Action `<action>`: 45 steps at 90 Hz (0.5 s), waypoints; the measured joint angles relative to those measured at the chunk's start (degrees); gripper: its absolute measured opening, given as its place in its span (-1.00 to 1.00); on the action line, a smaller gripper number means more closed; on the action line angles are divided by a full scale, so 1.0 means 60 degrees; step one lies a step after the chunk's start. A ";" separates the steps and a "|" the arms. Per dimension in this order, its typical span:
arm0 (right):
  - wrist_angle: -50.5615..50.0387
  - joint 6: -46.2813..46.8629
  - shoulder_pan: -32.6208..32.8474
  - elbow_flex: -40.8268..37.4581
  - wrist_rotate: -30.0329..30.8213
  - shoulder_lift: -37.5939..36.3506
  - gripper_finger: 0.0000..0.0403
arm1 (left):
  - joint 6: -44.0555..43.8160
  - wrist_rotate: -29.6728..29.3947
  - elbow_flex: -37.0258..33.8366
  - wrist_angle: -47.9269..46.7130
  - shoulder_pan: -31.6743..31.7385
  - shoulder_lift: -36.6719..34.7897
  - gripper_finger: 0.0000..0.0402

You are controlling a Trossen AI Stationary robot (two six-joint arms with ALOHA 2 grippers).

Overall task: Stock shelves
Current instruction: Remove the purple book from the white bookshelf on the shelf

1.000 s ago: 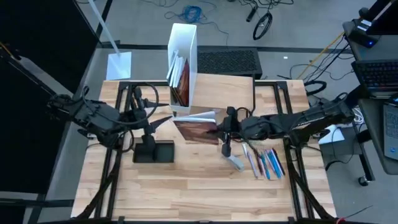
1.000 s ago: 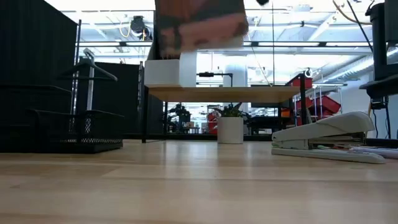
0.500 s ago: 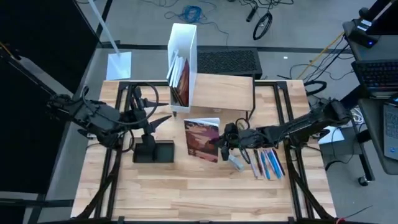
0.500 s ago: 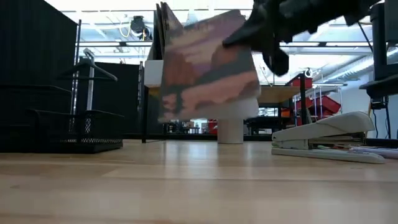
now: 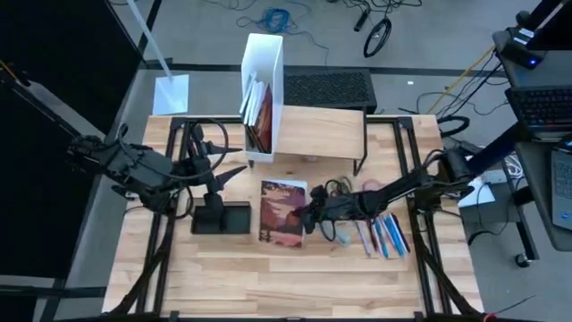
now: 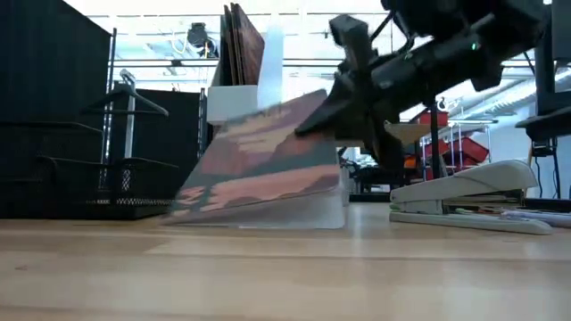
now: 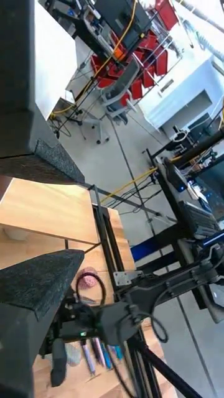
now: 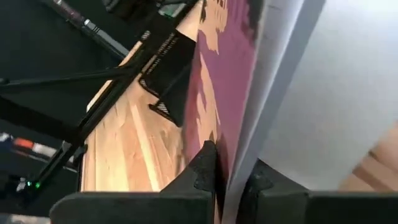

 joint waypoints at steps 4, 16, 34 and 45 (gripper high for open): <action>-0.0013 0.0265 -0.0049 0.0000 0.0025 0.0192 -0.97 | 0.0000 0.0000 0.0000 0.0002 0.0000 0.0001 -0.16; -0.0101 0.0823 -0.0185 0.0000 0.0022 0.0631 -0.93 | -0.0004 -0.0004 0.0000 -0.0063 0.0000 0.0004 -0.16; -0.0271 0.0567 -0.0299 -0.0004 -0.0004 0.0747 -0.71 | -0.0011 -0.0001 0.0000 -0.0114 0.0000 0.0004 -0.16; -0.0286 0.0250 -0.0299 -0.0007 -0.0013 0.0652 -0.49 | -0.0011 0.0000 0.0000 -0.0114 0.0000 0.0004 -0.16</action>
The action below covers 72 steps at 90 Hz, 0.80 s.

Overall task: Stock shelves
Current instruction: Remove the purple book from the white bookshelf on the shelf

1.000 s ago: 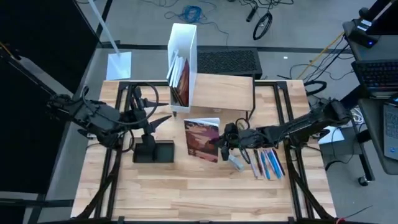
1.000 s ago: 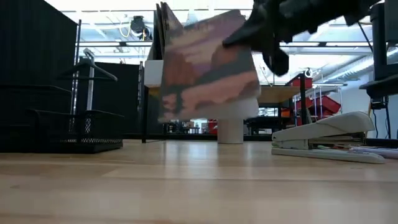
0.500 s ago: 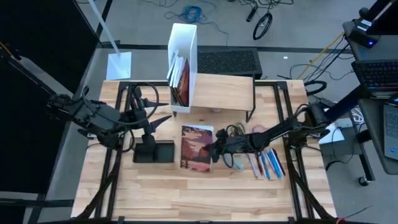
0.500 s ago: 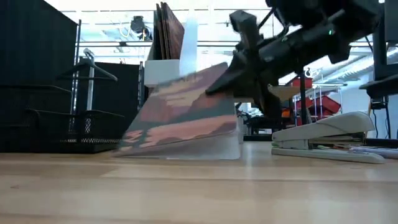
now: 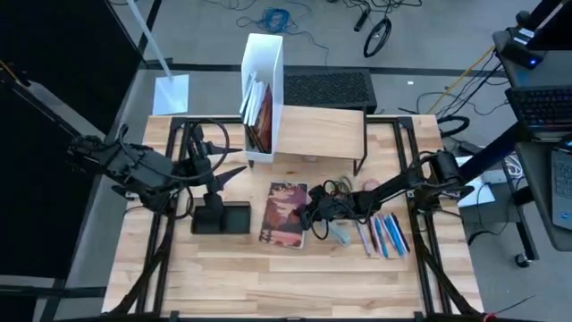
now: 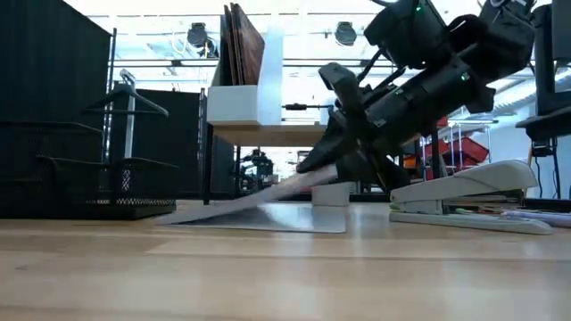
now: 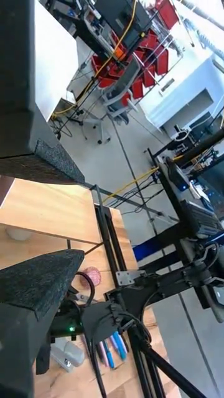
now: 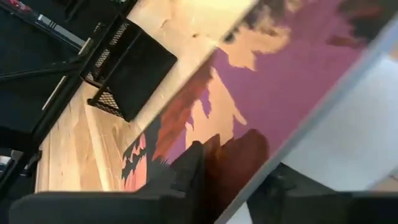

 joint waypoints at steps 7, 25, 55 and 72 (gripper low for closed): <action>-0.0037 -0.0198 0.0000 0.0000 -0.0075 -0.0017 -0.33 | 0.0000 -0.0001 0.0000 0.0002 0.0000 0.0000 -0.16; -0.0386 -0.0598 -0.0252 -0.0004 -0.1631 -0.0539 0.05 | 0.0000 -0.0042 0.0000 0.0004 0.0000 0.0000 -0.16; -0.2239 -0.3484 -0.0592 0.0007 -0.1354 -0.3702 0.19 | -0.0994 -0.0093 -0.0004 -0.0333 0.0732 0.0000 -0.16; -0.3025 -0.5023 -0.0756 0.0007 -0.0376 -0.5022 0.17 | -0.2208 -0.0087 -0.0058 -0.1006 0.1476 0.0004 -0.16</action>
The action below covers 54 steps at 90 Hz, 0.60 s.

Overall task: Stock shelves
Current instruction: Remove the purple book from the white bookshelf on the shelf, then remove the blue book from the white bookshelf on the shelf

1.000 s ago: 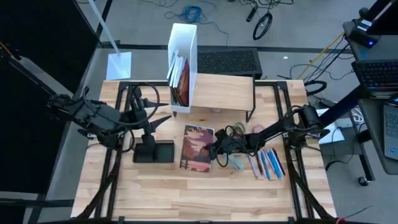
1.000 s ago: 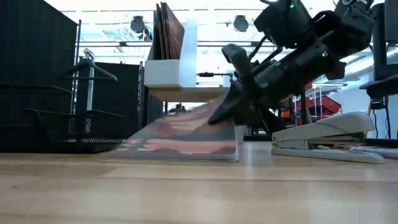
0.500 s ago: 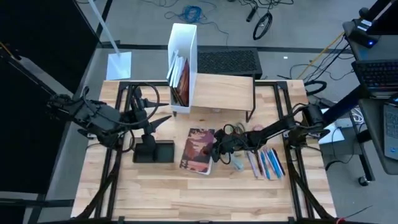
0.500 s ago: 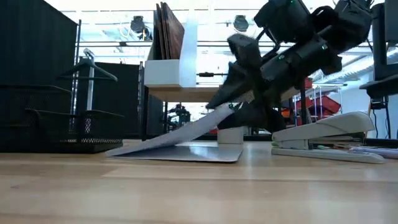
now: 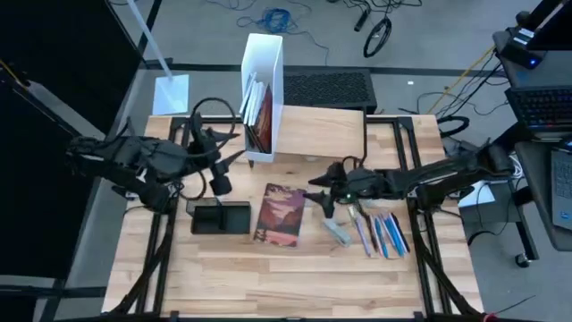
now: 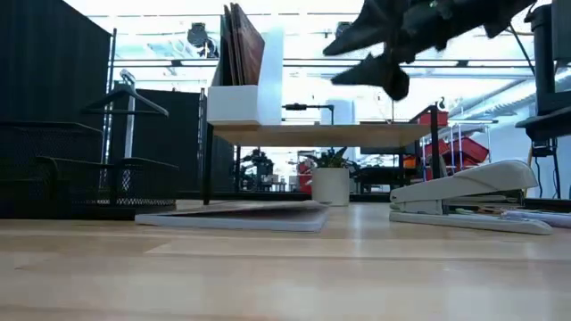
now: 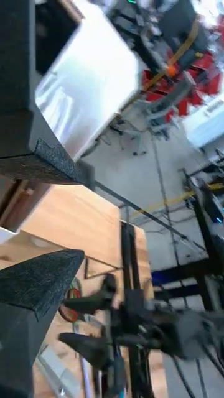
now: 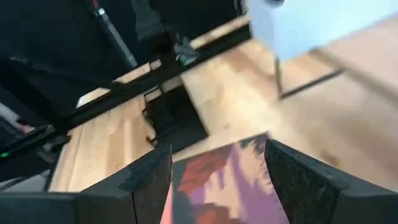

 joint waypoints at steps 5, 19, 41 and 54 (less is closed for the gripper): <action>0.0024 -0.0293 -0.0013 0.0000 0.0295 -0.0145 0.17 | -0.0348 -0.0002 -0.0107 -0.0186 0.0268 0.0000 -0.16; -0.0017 -0.0680 -0.0193 0.0000 0.0462 -0.0122 0.17 | -0.1480 -0.0192 -0.0368 -0.1188 0.1149 0.0011 -0.16; -0.0089 -0.1081 -0.0428 0.0000 0.0484 0.0280 0.17 | -0.1786 -0.0376 -0.1028 -0.1537 0.2354 -0.0103 -0.16; -0.0040 -0.1135 -0.0425 0.0000 0.0910 0.0604 0.17 | -0.1794 -0.0249 -0.1344 -0.1374 0.2978 -0.0224 -0.16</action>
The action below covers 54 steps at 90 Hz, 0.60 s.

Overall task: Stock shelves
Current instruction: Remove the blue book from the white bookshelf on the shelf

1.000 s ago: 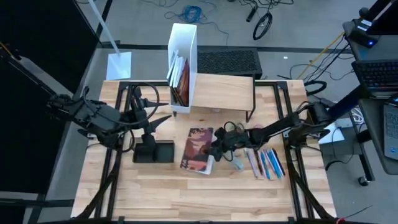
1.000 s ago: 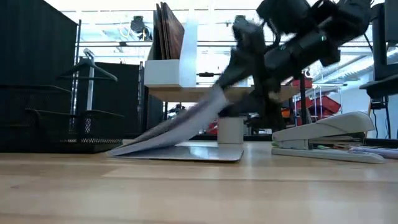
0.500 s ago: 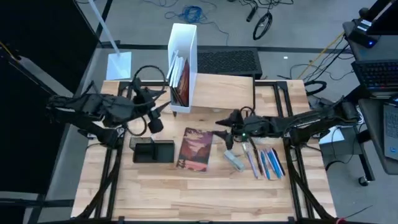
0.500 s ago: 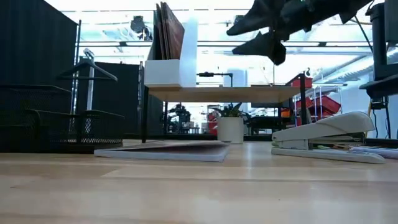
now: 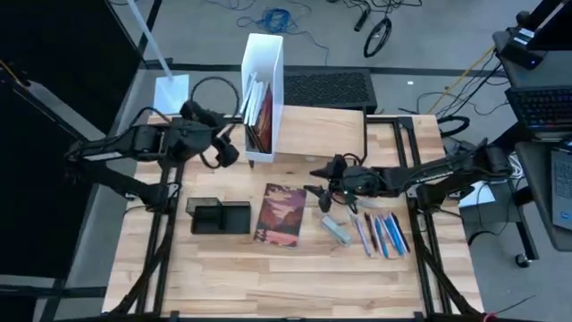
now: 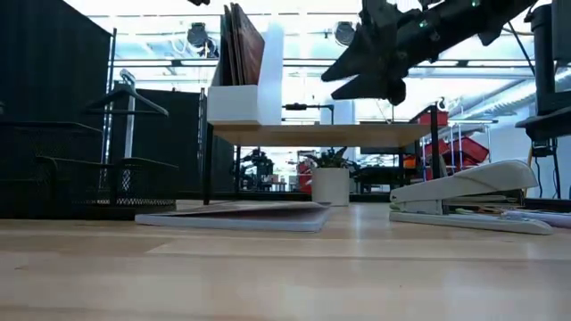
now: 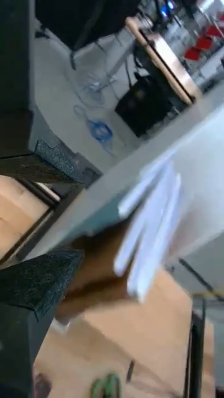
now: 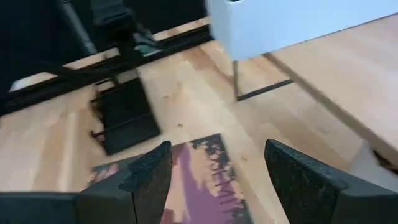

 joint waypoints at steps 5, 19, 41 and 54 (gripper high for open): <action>-0.0001 -0.0004 0.0000 0.0000 0.0269 0.0125 0.17 | 0.0035 0.0014 -0.0253 0.0212 0.0206 0.0031 -0.16; 0.0053 -0.0001 -0.0004 0.0000 0.0322 0.0463 0.17 | 0.0548 0.0678 -0.0950 0.1676 0.0737 -0.0065 -0.16; 0.0050 0.0000 0.0000 0.0000 0.0287 0.0624 0.17 | 0.0624 0.1609 -0.1174 0.2240 0.1650 -0.0374 -0.16; 0.0058 -0.0031 0.0000 0.0000 0.0299 0.0628 0.17 | 0.0788 0.2502 -0.1177 0.2773 0.1952 -0.0372 -0.16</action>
